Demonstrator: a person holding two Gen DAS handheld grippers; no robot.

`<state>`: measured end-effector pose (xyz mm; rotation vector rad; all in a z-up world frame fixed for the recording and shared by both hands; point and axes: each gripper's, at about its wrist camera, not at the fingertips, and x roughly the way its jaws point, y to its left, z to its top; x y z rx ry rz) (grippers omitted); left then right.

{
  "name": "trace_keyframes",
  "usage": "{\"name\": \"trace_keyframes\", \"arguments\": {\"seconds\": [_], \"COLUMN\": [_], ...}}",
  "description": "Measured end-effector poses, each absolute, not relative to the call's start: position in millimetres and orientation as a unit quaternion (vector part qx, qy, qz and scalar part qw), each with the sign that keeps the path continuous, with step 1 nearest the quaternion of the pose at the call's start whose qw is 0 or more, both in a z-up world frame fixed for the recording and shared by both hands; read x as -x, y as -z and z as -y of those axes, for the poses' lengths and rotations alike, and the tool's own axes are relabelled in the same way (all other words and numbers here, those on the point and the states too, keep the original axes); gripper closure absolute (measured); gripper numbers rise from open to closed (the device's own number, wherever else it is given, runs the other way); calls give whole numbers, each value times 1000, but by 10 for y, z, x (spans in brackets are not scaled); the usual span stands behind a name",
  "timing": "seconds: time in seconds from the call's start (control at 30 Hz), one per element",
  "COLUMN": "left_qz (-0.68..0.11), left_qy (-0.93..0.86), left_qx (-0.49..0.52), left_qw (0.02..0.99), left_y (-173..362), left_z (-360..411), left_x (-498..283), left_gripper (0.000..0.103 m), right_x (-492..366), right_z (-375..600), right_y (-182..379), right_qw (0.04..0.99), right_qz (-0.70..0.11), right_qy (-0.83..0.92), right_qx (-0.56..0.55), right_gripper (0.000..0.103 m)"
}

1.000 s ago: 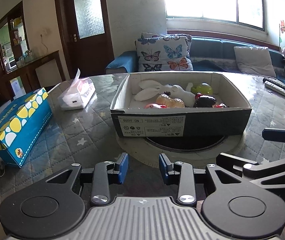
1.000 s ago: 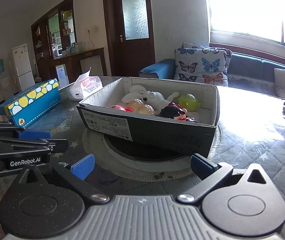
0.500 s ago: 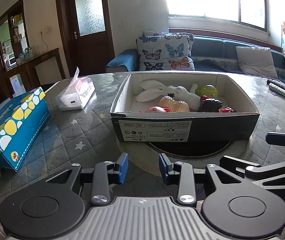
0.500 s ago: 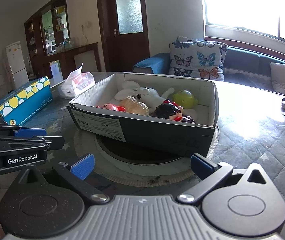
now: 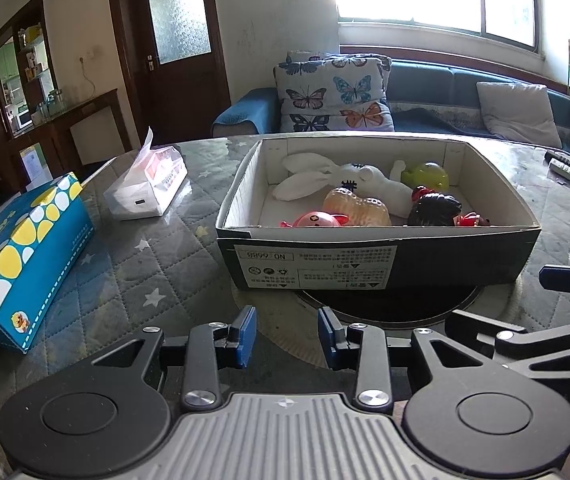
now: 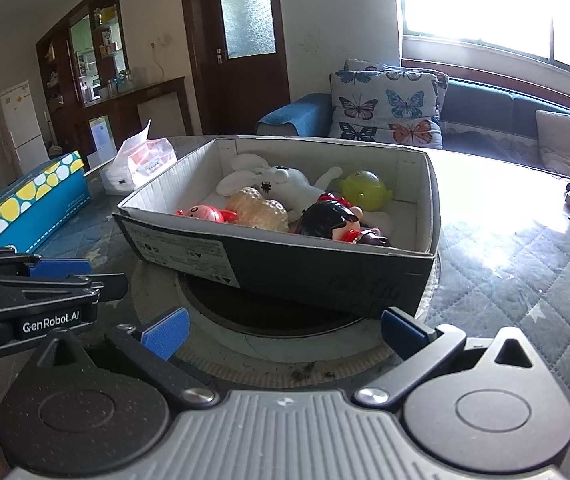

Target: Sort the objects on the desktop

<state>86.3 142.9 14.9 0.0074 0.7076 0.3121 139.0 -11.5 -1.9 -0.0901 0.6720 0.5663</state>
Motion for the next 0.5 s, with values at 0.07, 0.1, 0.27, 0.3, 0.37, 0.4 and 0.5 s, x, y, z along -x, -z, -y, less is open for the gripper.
{"name": "trace_keyframes", "arguments": {"seconds": [0.07,0.1,0.27,0.3,0.37,0.4,0.5], "left_qz": [-347,-348,-354,-354,-356,-356,-359], "left_qy": [-153,-153,-154,-153,-152,-151,-150], "left_qx": [-5,-6,-16,-17,-17,-18,-18], "left_qw": [925,925,923,922,922,922,921], "left_y": [-139,-134,-106,-103,-100,-98,-90], "left_z": [-1430,-1429,-1416,-1415,-1414,-1412,-1413], "left_x": [-893,-908,-984,-997,-1023,-1037,-1079], "left_gripper": [66,66,66,66,66,66,66], "right_x": [-1428,-1444,-1506,-1519,-1544,-1556,-1593], "right_z": [113,111,101,99,95,93,87], "right_y": [27,30,50,55,63,67,80], "right_qw": [904,904,903,903,902,902,902], "right_qz": [-328,-329,-334,-336,-338,-339,-342], "right_qy": [-273,-272,-268,-267,-265,-264,-261], "right_qx": [40,39,37,36,35,35,33], "right_gripper": [0,0,0,0,0,0,0]}}
